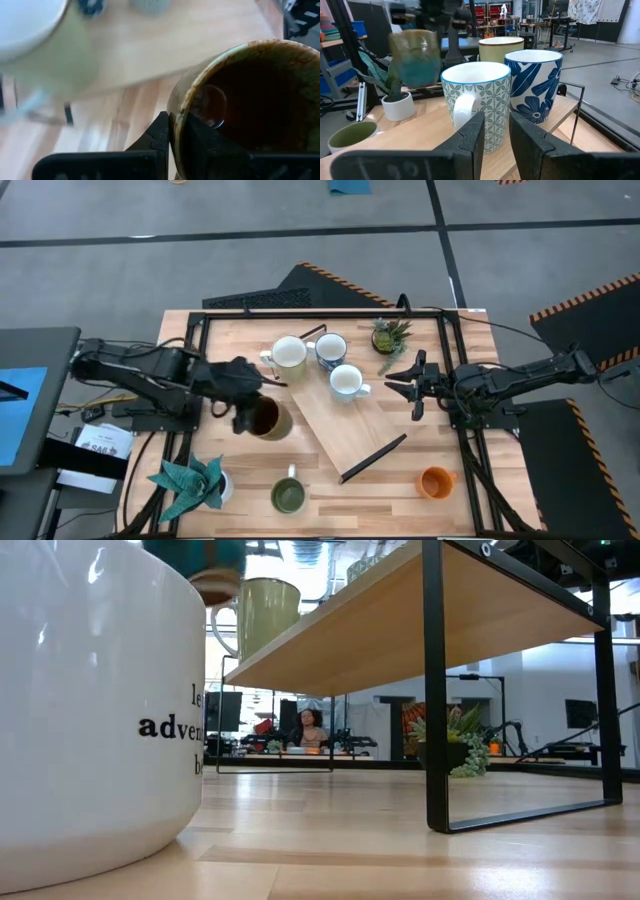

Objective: Place coffee mugs
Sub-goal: Put the green mug on the shelf

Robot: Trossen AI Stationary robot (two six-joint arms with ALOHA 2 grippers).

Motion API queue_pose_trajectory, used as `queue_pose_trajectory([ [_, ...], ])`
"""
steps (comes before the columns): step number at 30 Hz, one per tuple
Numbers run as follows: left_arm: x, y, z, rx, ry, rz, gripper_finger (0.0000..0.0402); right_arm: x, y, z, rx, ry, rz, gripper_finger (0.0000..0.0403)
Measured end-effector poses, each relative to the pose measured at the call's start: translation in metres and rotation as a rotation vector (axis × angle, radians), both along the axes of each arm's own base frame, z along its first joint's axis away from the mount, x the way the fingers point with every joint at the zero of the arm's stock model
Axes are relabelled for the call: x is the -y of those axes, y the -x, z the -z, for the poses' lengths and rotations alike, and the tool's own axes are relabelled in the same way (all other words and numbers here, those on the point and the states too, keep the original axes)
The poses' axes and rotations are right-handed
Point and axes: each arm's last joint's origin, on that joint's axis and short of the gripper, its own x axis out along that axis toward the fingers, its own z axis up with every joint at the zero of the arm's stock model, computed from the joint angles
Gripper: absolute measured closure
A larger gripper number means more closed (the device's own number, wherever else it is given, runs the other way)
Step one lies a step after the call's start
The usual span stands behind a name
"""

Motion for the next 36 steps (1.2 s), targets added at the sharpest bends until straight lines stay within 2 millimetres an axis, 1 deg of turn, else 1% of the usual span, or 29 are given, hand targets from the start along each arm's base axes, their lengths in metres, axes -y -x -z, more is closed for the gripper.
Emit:
queue_pose_trajectory([
  [2,0.002,-0.018,-0.007,-0.003,-0.051,0.015,0.0384,0.0,0.0,0.0,0.001,-0.008,0.0,0.0286],
  [6,0.0,-0.058,-0.014,-0.018,-0.126,0.017,0.0385,0.0,0.0,0.0,0.004,-0.024,0.0,0.0286],
  [9,-0.004,-0.08,-0.019,-0.03,-0.163,0.024,0.0385,0.0,0.0,0.0,0.005,-0.025,0.0,0.0286],
  [11,-0.008,-0.094,-0.016,-0.05,-0.182,0.026,0.0385,0.0,0.0,0.0,0.004,-0.025,0.0,0.0286],
  [14,-0.015,-0.109,-0.008,-0.105,-0.194,0.033,0.0385,0.0,0.0,0.0,0.003,-0.024,0.0,0.0286],
  [19,-0.024,-0.12,0.002,-0.149,-0.197,0.021,0.0385,0.0,0.0,0.004,-0.038,-0.024,0.001,0.0286],
  [24,-0.03,-0.121,0.003,-0.158,-0.199,0.009,0.0384,0.0,0.001,0.009,-0.08,-0.059,0.005,0.0286],
  [26,-0.032,-0.121,0.004,-0.159,-0.201,0.005,0.0375,0.0,0.001,0.01,-0.085,-0.065,0.005,0.0286],
  [32,-0.035,-0.121,0.006,-0.18,-0.254,0.001,0.0328,0.0,0.001,0.009,-0.081,-0.068,0.005,0.0286],
  [36,-0.035,-0.121,0.005,-0.181,-0.285,-0.009,0.031,0.0,0.001,0.009,-0.08,-0.068,0.005,0.0286],
])
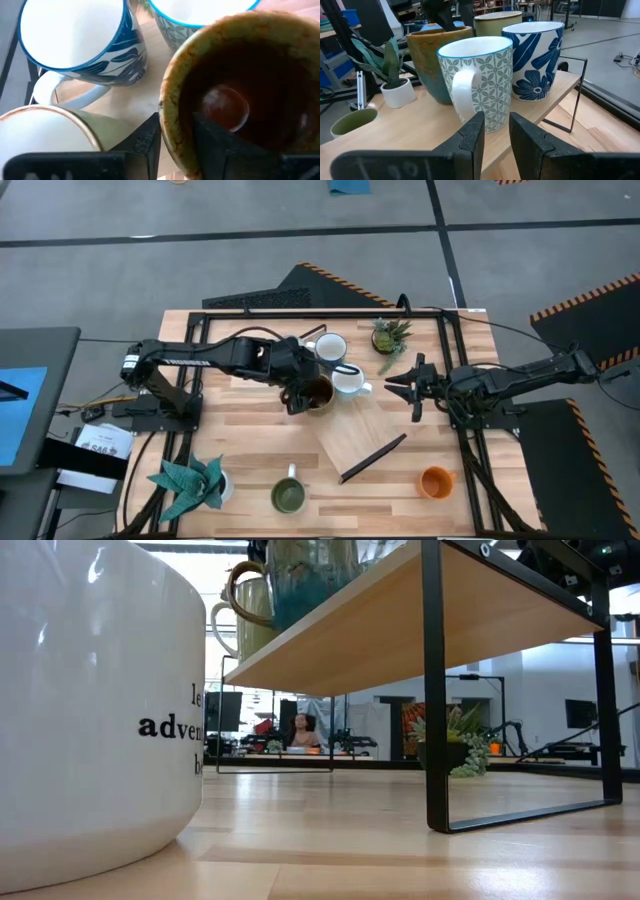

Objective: Place coffee mugs
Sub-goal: Put the green mug on the shelf, then put the orange mug on the shelf

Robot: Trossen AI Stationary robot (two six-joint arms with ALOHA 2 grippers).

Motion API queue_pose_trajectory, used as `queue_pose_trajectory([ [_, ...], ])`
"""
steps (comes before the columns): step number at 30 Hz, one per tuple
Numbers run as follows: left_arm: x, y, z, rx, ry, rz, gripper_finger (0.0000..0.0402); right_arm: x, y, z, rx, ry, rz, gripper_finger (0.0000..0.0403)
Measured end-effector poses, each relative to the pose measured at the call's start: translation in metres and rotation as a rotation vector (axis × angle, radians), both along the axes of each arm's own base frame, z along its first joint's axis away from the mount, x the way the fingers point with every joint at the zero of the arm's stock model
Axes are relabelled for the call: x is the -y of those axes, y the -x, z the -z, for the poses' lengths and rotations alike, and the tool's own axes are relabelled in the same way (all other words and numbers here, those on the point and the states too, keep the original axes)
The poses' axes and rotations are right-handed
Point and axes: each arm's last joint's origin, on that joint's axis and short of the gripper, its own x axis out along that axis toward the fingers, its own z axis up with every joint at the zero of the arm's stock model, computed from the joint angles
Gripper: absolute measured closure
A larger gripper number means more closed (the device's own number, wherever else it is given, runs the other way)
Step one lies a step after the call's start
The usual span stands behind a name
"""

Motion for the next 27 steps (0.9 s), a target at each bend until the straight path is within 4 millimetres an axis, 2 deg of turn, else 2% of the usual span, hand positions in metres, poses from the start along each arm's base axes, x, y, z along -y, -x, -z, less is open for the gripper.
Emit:
queue_pose_trajectory([
  [6,0.0,0.003,-0.012,0.012,-0.009,0.003,0.0295,0.0,0.0,0.0,0.004,-0.001,0.0,0.0286],
  [11,-0.001,0.011,-0.038,0.035,-0.018,-0.004,0.0292,0.0,0.0,-0.003,0.027,-0.004,0.0,0.0286],
  [16,-0.001,0.026,-0.07,0.083,-0.015,-0.004,0.0291,0.0,0.0,-0.005,0.055,0.001,0.001,0.0286],
  [20,0.006,0.049,-0.083,0.154,-0.088,-0.005,0.0291,0.0,-0.001,-0.008,0.081,-0.004,0.001,0.0286],
  [23,0.015,0.074,-0.083,0.259,-0.139,0.002,0.0291,0.0,-0.001,-0.008,0.082,-0.005,0.001,0.0286],
  [27,0.025,0.11,-0.057,0.453,-0.139,0.074,0.0291,0.0,-0.001,-0.008,0.083,-0.005,0.002,0.0286],
])
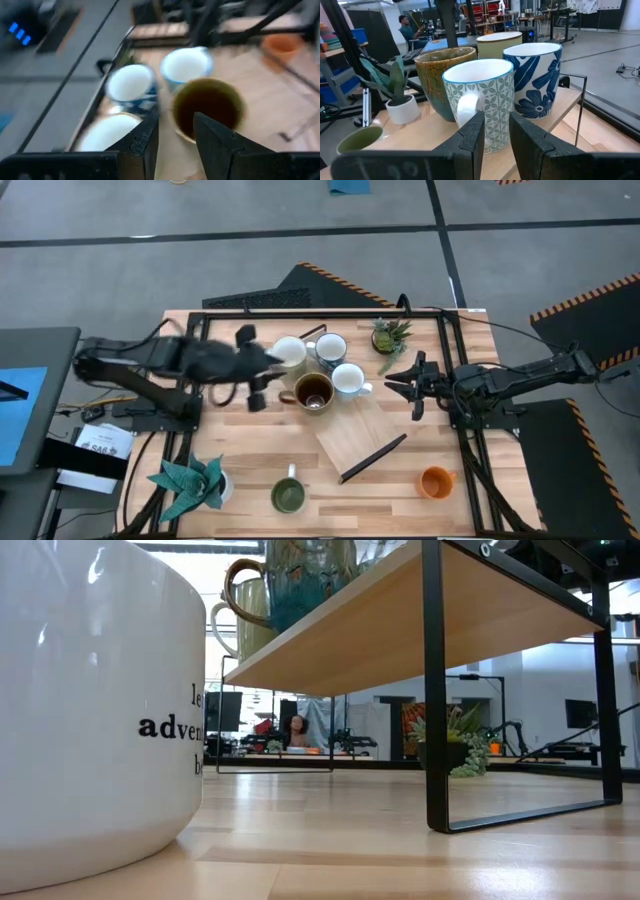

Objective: Place coffee mugs
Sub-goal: Put the orange mug on the shelf

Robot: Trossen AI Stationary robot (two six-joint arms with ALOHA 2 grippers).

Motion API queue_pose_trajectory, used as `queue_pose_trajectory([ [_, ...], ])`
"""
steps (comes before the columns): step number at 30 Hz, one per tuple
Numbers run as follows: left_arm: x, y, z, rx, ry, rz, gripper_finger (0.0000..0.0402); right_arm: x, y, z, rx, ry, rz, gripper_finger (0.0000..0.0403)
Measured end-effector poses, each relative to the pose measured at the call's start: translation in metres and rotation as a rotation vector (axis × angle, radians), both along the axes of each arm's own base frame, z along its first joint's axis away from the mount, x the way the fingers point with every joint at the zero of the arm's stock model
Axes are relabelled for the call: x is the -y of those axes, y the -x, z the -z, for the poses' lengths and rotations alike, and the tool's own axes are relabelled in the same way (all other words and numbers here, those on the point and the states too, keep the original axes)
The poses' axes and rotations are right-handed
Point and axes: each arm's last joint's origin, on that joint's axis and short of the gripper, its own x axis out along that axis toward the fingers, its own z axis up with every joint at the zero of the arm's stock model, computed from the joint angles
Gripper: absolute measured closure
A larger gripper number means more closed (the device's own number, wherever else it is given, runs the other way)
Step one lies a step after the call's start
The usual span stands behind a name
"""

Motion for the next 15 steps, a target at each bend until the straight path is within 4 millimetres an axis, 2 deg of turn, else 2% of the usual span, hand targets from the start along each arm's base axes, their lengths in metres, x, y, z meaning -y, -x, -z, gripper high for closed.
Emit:
queue_pose_trajectory([
  [4,0.005,0.034,0.047,0.203,-0.002,0.127,0.0291,0.0,0.0,-0.001,0.012,-0.002,0.0,0.0286],
  [9,0.006,0.064,0.106,0.428,-0.016,0.237,0.0291,0.0,0.0,-0.005,0.049,-0.008,0.001,0.0286],
  [12,0.003,0.076,0.131,0.531,-0.012,0.233,0.0291,0.0,0.0,-0.006,0.057,0.008,0.002,0.0286],
  [15,0.001,0.084,0.143,0.571,0.0,0.229,0.0291,0.0,0.0,-0.007,0.069,0.011,0.004,0.0286],
])
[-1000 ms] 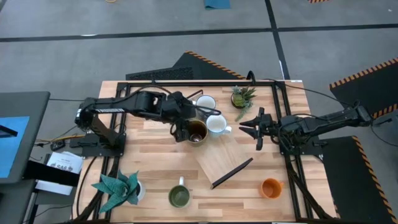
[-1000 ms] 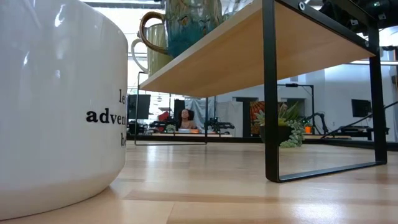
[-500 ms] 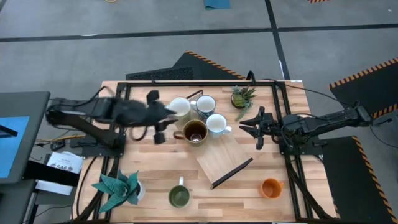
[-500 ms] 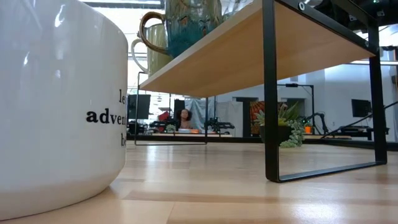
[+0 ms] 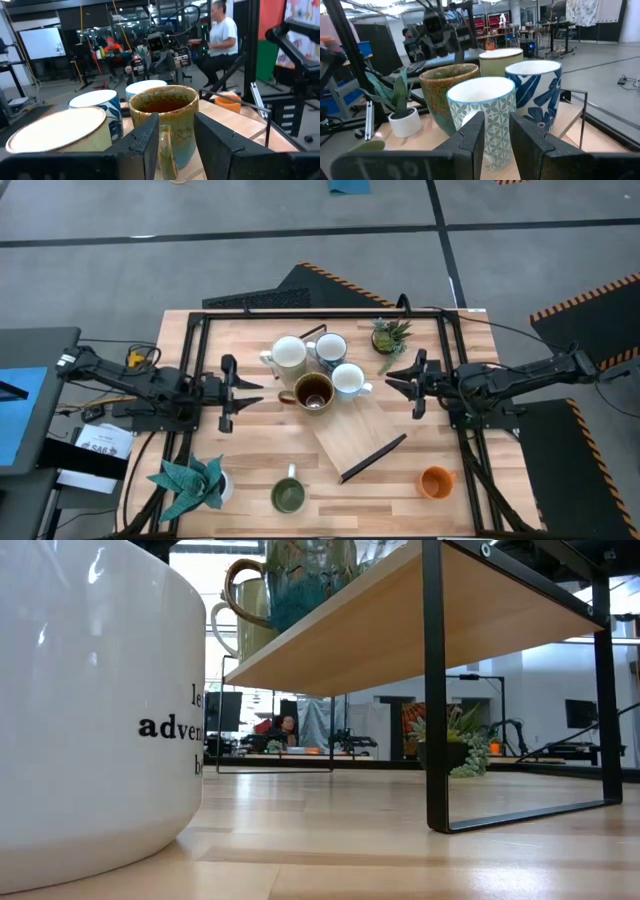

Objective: Place coffee mugs
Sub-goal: Put the orange mug on the shelf

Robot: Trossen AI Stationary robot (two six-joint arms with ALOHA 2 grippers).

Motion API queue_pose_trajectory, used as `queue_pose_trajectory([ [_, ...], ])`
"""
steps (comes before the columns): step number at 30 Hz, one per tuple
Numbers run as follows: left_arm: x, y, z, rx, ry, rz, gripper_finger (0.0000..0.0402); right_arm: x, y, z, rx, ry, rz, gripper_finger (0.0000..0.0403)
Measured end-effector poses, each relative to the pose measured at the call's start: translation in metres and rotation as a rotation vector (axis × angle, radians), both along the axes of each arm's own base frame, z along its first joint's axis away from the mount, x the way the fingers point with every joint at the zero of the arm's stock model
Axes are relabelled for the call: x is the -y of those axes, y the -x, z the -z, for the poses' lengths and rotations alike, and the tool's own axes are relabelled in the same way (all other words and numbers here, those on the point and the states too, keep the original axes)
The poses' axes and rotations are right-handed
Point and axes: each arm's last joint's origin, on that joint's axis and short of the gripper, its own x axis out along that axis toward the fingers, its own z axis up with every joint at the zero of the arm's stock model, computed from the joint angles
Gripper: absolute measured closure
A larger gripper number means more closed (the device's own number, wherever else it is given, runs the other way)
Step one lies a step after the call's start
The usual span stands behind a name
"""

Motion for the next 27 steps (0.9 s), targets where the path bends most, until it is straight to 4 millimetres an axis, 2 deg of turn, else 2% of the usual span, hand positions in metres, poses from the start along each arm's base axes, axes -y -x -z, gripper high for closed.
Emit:
queue_pose_trajectory([
  [4,-0.002,0.006,0.002,0.018,0.02,0.004,0.0291,0.002,0.0,0.0,0.006,-0.01,0.012,0.0286],
  [6,-0.001,0.007,0.002,0.019,0.026,0.009,0.0291,0.003,0.0,-0.004,0.056,-0.099,0.014,0.0286],
  [8,-0.001,0.007,0.003,0.01,0.035,0.015,0.0291,0.003,0.0,-0.011,0.076,-0.198,-0.007,0.0286],
  [10,0.0,0.006,0.005,-0.017,0.029,0.019,0.0291,-0.001,0.0,-0.022,0.013,-0.23,-0.093,0.0286],
  [15,0.001,0.004,0.009,-0.055,0.021,0.022,0.0291,-0.019,0.005,-0.058,-0.264,-0.317,-0.22,0.0287],
  [18,0.001,0.005,0.009,-0.053,0.022,0.017,0.0291,-0.035,0.006,-0.068,-0.481,-0.453,-0.238,0.029],
  [23,0.001,0.005,0.009,-0.053,0.022,0.016,0.0291,-0.072,0.008,-0.053,-0.863,-0.698,-0.201,0.0295],
  [27,0.001,0.005,0.01,-0.063,0.025,0.017,0.0291,-0.108,0.008,-0.031,-1.098,-0.794,-0.169,0.0296],
])
